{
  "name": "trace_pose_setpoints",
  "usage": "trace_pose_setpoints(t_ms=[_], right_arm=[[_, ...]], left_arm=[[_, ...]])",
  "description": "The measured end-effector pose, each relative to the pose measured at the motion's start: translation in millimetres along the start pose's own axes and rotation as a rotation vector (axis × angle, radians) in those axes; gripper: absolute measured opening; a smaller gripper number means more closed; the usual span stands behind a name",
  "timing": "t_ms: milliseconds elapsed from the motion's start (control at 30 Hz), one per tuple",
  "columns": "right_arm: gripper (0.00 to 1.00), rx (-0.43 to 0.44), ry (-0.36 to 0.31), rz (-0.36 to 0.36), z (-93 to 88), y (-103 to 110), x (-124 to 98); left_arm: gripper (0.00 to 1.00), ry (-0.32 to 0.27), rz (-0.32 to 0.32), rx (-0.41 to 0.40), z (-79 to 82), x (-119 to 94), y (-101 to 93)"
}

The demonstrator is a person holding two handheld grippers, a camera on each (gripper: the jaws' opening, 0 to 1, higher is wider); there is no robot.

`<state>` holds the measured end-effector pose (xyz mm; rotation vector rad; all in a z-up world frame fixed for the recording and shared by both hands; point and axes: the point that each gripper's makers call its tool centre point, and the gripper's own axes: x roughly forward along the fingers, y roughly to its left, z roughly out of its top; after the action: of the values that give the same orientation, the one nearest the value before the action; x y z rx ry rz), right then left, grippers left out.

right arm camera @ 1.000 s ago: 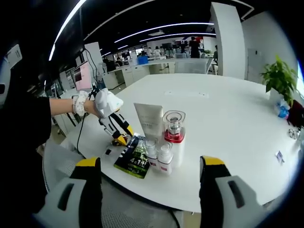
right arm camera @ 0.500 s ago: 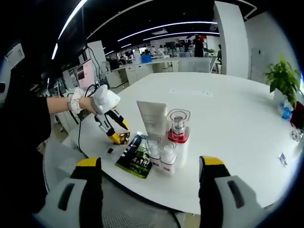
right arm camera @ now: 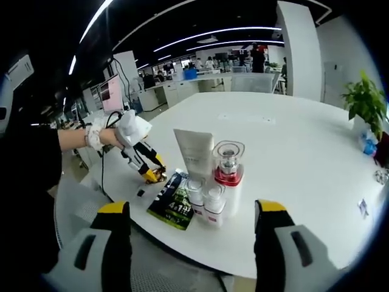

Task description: Arrange the skincare products in the storage area until every visible bottle or jar stands upright without overlapping.

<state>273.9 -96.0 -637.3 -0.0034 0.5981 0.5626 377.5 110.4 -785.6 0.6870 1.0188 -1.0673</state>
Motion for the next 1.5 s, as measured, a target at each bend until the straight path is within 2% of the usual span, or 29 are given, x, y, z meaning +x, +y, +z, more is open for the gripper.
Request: trace_pose_setpoints(t_ms=[67,133,167,200,233,300,333,400,467,533,567,733,1167,1300,1433,1500], right_arm=[[0.85,-0.001,-0.002,-0.001,1.1,-0.3,-0.1],[0.84,0.001,-0.003,0.0,1.4,-0.6,0.0],[0.84,0.001,-0.002,-0.002,1.2,-1.1,0.0],[0.84,-0.001,0.0,-0.004,0.9,-1.2,0.0],[0.84,0.001,0.001,-0.004,0.6,-1.2,0.1],[0.84,0.004,0.0,-0.003,0.4,-0.5,0.0],[0.84,0.004,0.001,-0.003,0.1,-0.3,0.0],[0.84,0.005,0.004,-0.004,-0.8,0.3,0.0],[0.84,0.005,0.008,-0.004,-1.7,0.5,0.1],[0.84,0.005,0.009,-0.005,-1.7,0.4,-0.2],[0.84,0.006,0.009,-0.007,-1.5,0.3,-0.4],[0.84,0.012,0.002,-0.015,0.2,-0.2,-1.3],[0.84,0.019,0.009,-0.027,-1.4,0.4,-1.7],[0.84,0.02,0.011,-0.03,-1.3,0.8,-1.7],[0.84,0.02,0.009,-0.031,0.1,0.2,-0.7],[0.84,0.019,0.004,-0.031,1.8,0.2,-0.2]], left_arm=[[0.32,0.001,-0.02,0.041,0.4,0.0,0.4],[0.32,-0.018,-0.048,0.125,3.8,1.2,-0.9],[0.31,-0.01,-0.046,0.098,2.6,0.7,-0.4],[0.31,-0.008,-0.055,0.123,2.9,0.6,-0.9],[0.31,-0.021,-0.072,0.183,4.6,1.3,-2.6],[0.31,-0.029,-0.093,0.234,6.9,2.0,-4.0],[0.31,-0.035,-0.103,0.29,8.3,1.9,-5.3],[0.31,-0.008,-0.129,0.294,4.5,1.4,-9.9],[0.31,-0.012,-0.142,0.355,6.6,1.9,-11.6],[0.31,-0.006,-0.152,0.347,6.7,2.0,-12.3],[0.31,-0.007,-0.162,0.374,7.2,2.4,-12.8],[0.3,0.006,-0.173,0.395,7.6,2.5,-11.3],[0.29,-0.006,-0.2,0.445,12.1,3.7,-7.3],[0.35,-0.007,-0.181,0.449,14.8,4.4,-3.3],[0.32,-0.008,-0.18,0.46,15.7,3.8,-4.0],[0.31,-0.033,-0.157,0.44,21.7,1.1,-1.2]])
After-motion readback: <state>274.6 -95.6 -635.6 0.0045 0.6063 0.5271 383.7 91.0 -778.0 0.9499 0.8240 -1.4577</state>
